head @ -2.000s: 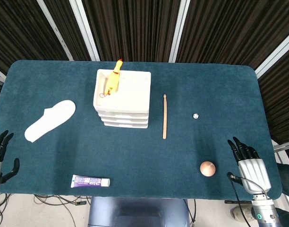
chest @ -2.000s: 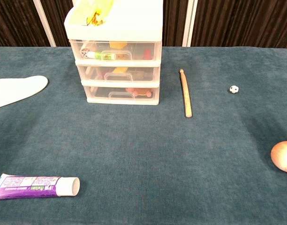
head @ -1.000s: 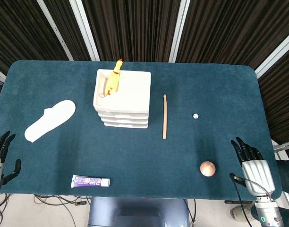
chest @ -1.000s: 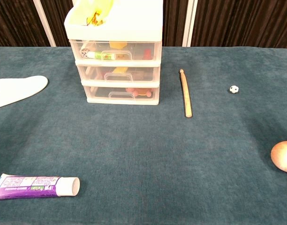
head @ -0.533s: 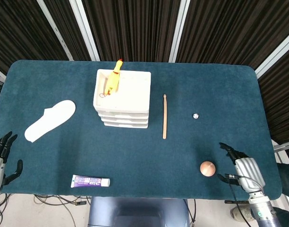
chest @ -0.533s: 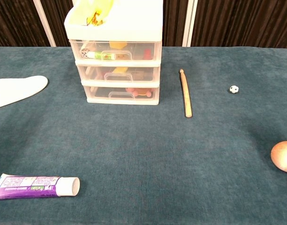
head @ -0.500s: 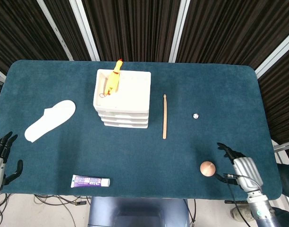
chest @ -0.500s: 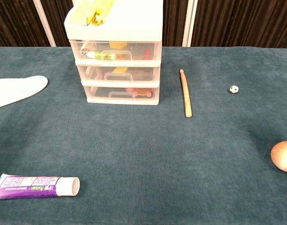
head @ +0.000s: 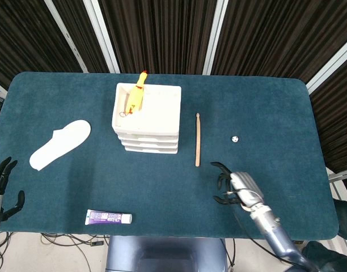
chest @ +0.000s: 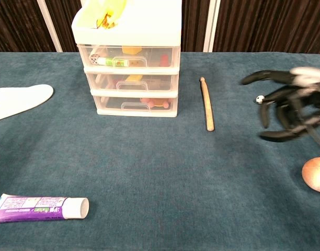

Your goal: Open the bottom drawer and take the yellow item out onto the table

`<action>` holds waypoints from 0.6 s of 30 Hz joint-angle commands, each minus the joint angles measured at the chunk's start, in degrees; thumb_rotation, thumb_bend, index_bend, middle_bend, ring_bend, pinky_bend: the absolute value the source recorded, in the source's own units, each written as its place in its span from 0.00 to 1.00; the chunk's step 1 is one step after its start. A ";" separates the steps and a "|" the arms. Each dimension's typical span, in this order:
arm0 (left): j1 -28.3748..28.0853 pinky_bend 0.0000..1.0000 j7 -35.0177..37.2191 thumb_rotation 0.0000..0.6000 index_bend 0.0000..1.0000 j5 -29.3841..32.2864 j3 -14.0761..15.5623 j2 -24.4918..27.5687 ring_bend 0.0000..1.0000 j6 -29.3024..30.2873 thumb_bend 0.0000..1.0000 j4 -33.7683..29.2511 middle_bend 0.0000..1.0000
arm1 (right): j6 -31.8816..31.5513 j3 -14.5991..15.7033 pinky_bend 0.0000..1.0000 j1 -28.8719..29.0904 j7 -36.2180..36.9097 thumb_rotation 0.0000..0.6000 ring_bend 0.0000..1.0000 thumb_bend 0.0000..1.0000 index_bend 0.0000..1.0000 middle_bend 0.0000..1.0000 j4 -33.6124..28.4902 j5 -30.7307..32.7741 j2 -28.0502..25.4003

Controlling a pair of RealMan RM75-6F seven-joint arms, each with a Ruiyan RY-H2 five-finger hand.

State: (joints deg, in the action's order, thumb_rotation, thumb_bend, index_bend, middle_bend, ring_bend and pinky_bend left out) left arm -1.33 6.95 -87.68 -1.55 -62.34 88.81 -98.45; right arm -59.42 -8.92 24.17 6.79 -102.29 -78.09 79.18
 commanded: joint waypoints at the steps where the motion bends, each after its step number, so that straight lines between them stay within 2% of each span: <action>1: -0.06 0.00 0.32 1.00 0.02 0.18 -0.06 0.14 0.00 -0.16 0.51 0.01 0.00 | 3.64 -2.86 0.87 4.13 -4.39 1.00 0.79 0.33 0.16 0.75 0.29 5.83 4.98; 7: -0.14 0.00 0.91 1.00 0.02 0.68 -0.23 0.35 0.00 -0.48 0.51 -0.03 0.00 | 4.18 -4.79 0.95 7.95 -9.24 1.00 0.91 0.36 0.14 0.91 3.04 12.65 13.34; 10: -0.18 0.00 1.08 1.00 0.02 0.86 -0.29 0.41 0.00 -0.61 0.51 -0.14 0.00 | 4.39 -5.67 0.99 9.43 -9.53 1.00 0.98 0.41 0.14 0.98 5.18 15.22 17.37; 18: -0.23 0.00 1.68 1.00 0.02 0.62 -0.18 0.58 0.00 -0.74 0.51 -0.31 0.00 | 6.31 -9.02 1.00 12.99 -5.83 1.00 1.00 0.51 0.13 1.00 11.86 20.23 26.21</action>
State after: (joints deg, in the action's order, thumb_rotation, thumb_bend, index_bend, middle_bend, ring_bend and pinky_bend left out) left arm -1.56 8.61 -87.04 -1.73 -61.77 88.07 -98.74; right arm -53.79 -17.07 35.92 0.46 -92.23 -58.85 103.61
